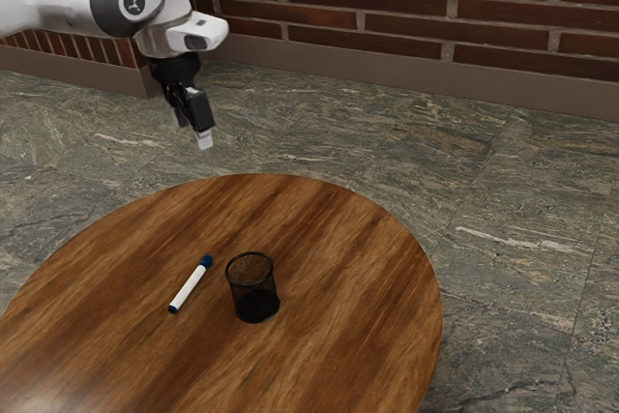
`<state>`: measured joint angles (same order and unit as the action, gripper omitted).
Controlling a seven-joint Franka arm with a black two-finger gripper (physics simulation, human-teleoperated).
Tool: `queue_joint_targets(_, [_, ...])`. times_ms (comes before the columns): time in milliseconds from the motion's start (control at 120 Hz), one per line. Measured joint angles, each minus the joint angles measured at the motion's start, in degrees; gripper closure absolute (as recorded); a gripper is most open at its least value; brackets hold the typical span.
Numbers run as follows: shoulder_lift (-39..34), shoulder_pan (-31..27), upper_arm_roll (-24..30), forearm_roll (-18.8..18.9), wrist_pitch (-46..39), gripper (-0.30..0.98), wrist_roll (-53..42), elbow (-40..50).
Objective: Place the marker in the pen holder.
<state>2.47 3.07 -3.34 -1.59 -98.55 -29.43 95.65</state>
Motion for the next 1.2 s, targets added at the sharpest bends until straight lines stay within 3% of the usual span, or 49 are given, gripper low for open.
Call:
queue_joint_targets(317, [0.1, 0.9, 0.0, 0.3, -1.5, 0.00, -5.4, 1.9])
queue_joint_targets(583, [-0.4, -0.7, -1.8, 3.1, -5.2, 0.00, 1.6, 9.6])
queue_joint_targets(750, [-1.7, -2.4, -3.2, 5.8, -14.9, 0.01, 7.8, 20.6])
queue_joint_targets(867, [1.2, -3.9, -3.4, 7.0, -21.3, 0.16, 13.5, 22.9])
queue_joint_targets(967, [3.3, -1.6, -3.4, 7.1, -24.9, 0.26, 18.2, 23.1])
queue_joint_targets(1200, [6.4, -0.8, -3.4, 7.0, -29.6, 0.37, 27.7, 26.4])
